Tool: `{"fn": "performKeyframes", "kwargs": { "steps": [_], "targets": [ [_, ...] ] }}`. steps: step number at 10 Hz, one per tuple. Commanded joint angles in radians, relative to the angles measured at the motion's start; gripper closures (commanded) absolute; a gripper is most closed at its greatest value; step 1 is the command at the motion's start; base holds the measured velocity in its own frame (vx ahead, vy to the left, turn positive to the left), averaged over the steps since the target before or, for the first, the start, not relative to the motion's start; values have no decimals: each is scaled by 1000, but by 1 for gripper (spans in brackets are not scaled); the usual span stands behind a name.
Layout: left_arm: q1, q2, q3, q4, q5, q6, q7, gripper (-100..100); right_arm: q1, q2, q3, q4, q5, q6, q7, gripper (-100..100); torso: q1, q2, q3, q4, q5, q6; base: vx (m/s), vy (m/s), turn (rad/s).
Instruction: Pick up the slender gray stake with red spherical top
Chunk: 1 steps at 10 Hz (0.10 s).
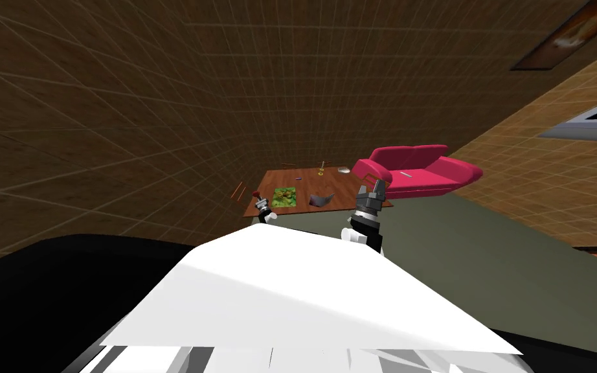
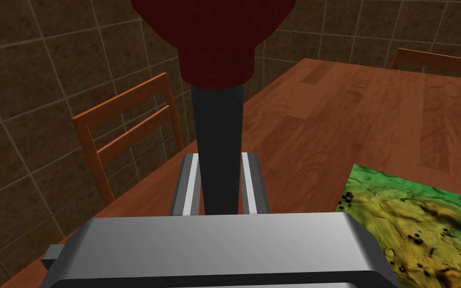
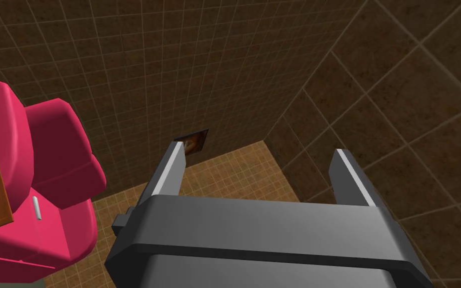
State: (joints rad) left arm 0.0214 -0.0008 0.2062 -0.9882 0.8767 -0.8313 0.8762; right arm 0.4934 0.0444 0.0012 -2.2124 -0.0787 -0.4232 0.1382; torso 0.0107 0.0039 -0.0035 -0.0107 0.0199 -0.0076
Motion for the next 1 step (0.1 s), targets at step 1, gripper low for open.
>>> {"fn": "performKeyframes", "kwargs": {
  "steps": [1],
  "targets": [
    [0, 0, 0, 0, 0, 0, 0, 0, 0, 0, 0, 0, 0, 0, 0, 0, 0, 0, 0, 0, 0, 0, -5, 2, 1]
  ]
}}
